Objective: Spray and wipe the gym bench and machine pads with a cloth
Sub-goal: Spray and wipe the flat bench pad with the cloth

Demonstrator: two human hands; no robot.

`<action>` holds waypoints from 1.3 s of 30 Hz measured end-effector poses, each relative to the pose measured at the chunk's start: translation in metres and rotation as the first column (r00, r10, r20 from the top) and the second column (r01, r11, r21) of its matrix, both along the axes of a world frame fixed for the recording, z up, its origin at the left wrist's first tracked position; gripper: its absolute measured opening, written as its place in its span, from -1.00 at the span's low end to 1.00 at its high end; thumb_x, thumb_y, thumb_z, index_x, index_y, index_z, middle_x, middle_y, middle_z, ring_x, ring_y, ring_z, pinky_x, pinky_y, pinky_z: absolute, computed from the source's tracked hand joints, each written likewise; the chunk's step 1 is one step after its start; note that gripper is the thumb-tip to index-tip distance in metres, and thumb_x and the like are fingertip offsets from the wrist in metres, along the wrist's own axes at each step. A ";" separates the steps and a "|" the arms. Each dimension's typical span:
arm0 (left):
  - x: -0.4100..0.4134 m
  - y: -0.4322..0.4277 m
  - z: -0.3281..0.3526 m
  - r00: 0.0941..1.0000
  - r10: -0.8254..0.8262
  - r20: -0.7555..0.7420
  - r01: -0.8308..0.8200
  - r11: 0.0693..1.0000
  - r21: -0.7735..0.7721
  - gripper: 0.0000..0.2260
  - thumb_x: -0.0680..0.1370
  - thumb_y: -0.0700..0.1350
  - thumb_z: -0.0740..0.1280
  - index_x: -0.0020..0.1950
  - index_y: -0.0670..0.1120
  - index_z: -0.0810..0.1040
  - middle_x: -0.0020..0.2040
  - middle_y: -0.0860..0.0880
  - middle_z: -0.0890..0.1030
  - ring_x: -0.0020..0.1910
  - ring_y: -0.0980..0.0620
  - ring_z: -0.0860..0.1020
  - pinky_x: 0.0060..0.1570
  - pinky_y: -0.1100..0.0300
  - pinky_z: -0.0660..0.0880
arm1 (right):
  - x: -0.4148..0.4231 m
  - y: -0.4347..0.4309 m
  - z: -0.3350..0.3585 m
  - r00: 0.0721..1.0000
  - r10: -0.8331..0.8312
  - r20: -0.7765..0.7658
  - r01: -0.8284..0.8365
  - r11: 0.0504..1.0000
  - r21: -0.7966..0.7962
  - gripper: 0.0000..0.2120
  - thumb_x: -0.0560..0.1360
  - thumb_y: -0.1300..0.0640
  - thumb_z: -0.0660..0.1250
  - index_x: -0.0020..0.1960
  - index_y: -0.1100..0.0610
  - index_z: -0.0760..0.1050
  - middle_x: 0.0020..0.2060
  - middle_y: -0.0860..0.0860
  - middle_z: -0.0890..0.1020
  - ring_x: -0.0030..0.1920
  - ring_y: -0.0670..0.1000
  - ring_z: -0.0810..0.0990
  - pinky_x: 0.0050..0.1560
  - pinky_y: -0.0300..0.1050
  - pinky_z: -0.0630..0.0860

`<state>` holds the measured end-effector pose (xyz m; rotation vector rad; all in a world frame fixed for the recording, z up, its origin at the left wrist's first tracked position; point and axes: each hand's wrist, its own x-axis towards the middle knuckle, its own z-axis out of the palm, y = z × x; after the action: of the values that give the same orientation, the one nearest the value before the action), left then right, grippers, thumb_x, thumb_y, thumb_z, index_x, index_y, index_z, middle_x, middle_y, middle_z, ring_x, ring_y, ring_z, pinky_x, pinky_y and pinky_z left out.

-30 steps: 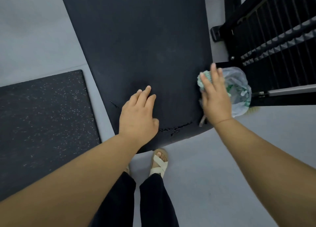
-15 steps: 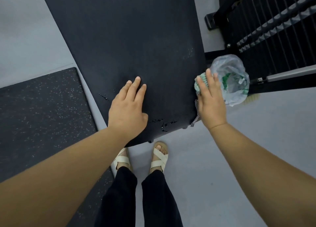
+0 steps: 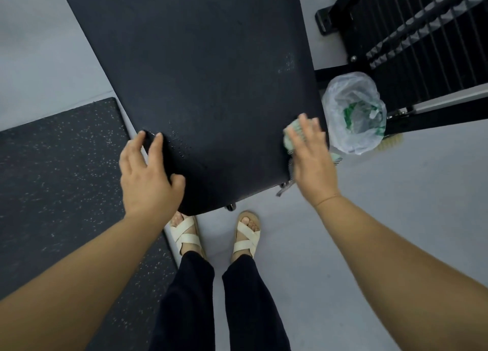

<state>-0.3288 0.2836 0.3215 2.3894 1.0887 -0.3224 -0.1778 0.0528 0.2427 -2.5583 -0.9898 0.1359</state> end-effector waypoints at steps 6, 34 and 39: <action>-0.008 -0.009 0.002 0.911 0.401 0.093 -0.351 0.875 -0.332 -0.40 0.55 -0.24 0.20 0.54 -0.02 0.03 0.46 0.05 0.10 0.28 0.07 0.34 0.15 0.24 0.28 | -0.034 0.045 0.003 0.771 -0.614 -0.170 0.634 0.767 0.100 -0.54 0.60 0.27 0.11 0.49 0.17 0.17 0.51 0.16 0.10 0.50 0.22 0.02 0.47 0.17 0.07; -0.043 0.043 0.013 0.688 0.651 -0.321 -0.487 0.086 -0.869 -0.66 0.61 -0.19 0.09 0.39 0.00 0.31 0.05 0.03 0.49 0.12 0.03 0.44 0.18 0.08 0.45 | -0.104 0.208 0.023 0.952 0.294 0.079 -0.292 0.956 -0.043 -0.39 0.41 0.42 0.35 0.42 0.19 0.32 0.45 0.18 0.26 0.45 0.30 0.13 0.40 0.18 0.00; -0.040 0.036 0.010 0.762 0.587 -0.273 -0.437 0.155 -0.886 -0.72 0.64 -0.18 0.04 -0.20 0.05 0.40 -0.20 0.07 0.43 -0.19 0.14 0.42 -0.02 0.21 0.42 | -0.141 0.098 0.010 0.902 0.431 -0.035 -0.430 0.887 -0.167 -0.13 0.24 0.48 0.48 0.43 0.11 0.20 0.44 0.08 0.18 0.45 0.21 0.08 0.35 0.29 -0.03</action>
<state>-0.3688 0.3192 0.3311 0.8772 1.1328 -0.3702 -0.3192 0.1512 0.2524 -2.4391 -1.6003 0.3527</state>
